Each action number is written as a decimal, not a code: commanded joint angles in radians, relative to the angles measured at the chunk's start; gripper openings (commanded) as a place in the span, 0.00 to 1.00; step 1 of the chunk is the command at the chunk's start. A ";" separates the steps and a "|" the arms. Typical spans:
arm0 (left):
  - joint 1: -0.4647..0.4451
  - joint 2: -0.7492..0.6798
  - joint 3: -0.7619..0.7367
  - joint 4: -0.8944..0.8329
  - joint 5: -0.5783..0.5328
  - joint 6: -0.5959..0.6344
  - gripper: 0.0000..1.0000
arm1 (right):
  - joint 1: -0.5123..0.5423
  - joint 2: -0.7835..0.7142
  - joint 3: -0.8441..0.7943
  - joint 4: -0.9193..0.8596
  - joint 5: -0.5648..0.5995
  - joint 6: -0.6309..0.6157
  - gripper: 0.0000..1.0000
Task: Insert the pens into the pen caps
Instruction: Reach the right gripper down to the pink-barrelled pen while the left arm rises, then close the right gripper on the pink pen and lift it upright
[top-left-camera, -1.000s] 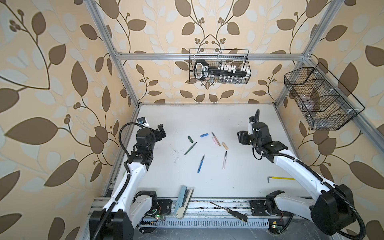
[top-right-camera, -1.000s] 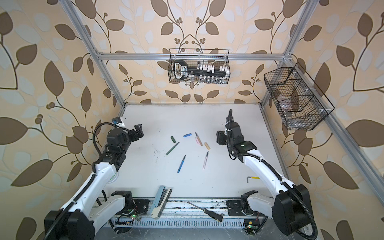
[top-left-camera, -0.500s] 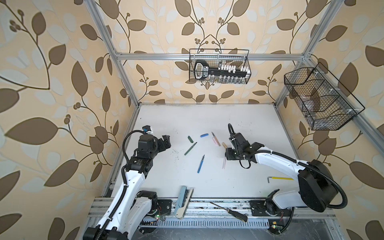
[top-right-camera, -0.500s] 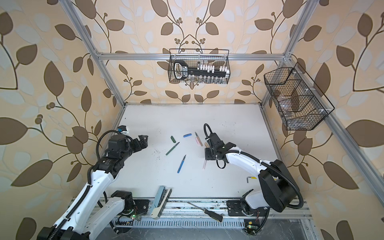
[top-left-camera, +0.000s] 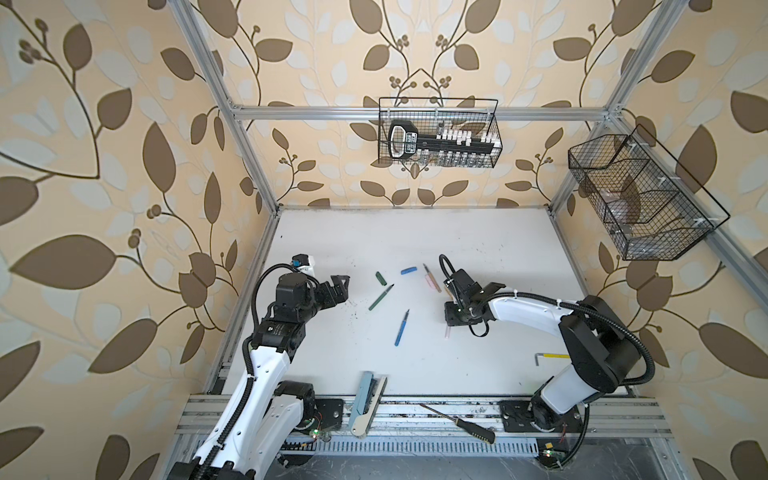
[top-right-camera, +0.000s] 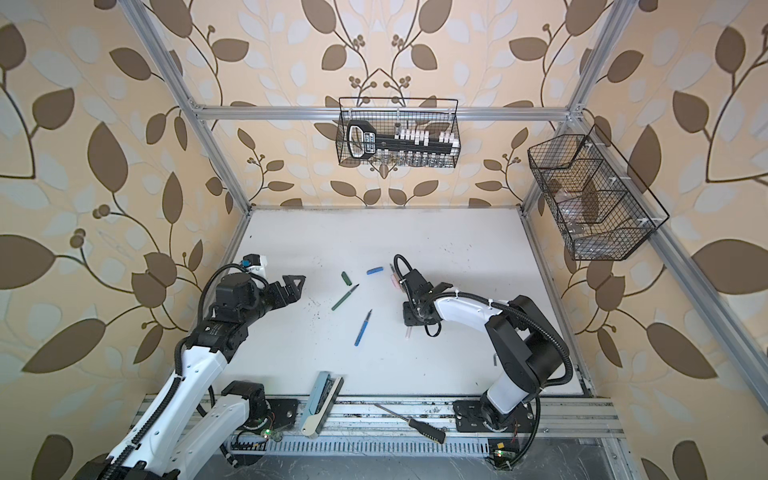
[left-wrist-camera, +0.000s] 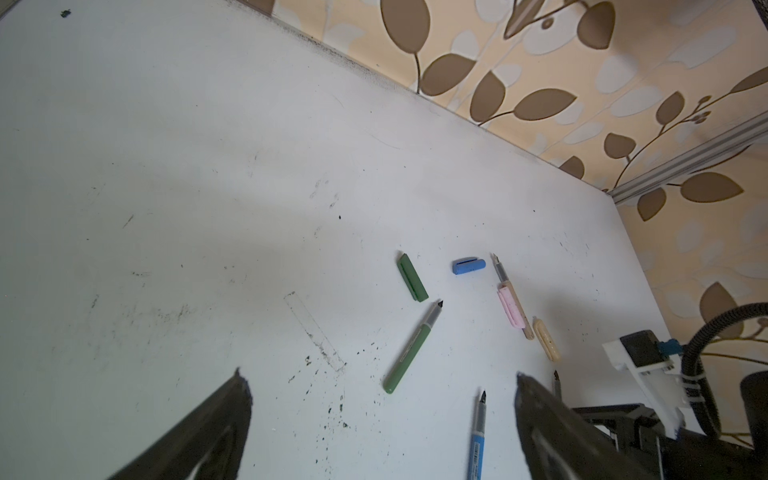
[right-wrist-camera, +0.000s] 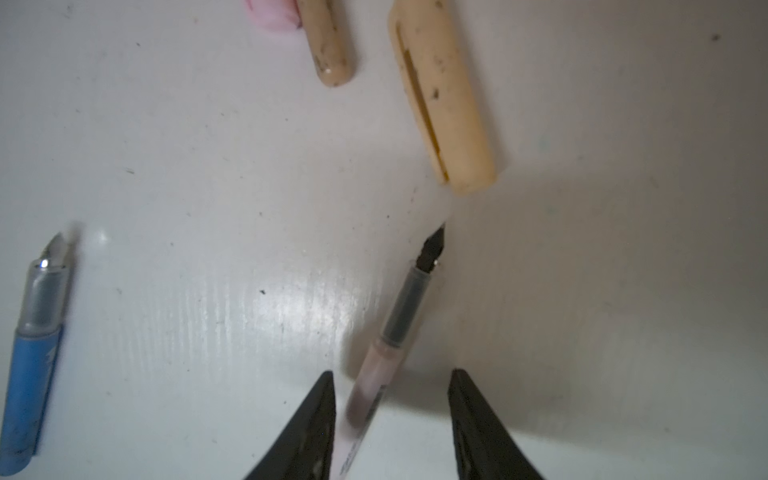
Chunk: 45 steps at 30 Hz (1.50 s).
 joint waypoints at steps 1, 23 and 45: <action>-0.006 -0.027 0.009 0.046 0.043 -0.023 0.99 | 0.008 0.040 0.035 -0.013 0.009 0.015 0.45; -0.094 0.037 -0.023 0.118 0.179 -0.021 0.99 | -0.024 0.095 0.012 0.053 0.023 0.004 0.09; -0.523 0.411 -0.039 0.579 0.220 -0.108 0.91 | -0.120 -0.375 -0.400 0.818 -0.280 0.223 0.00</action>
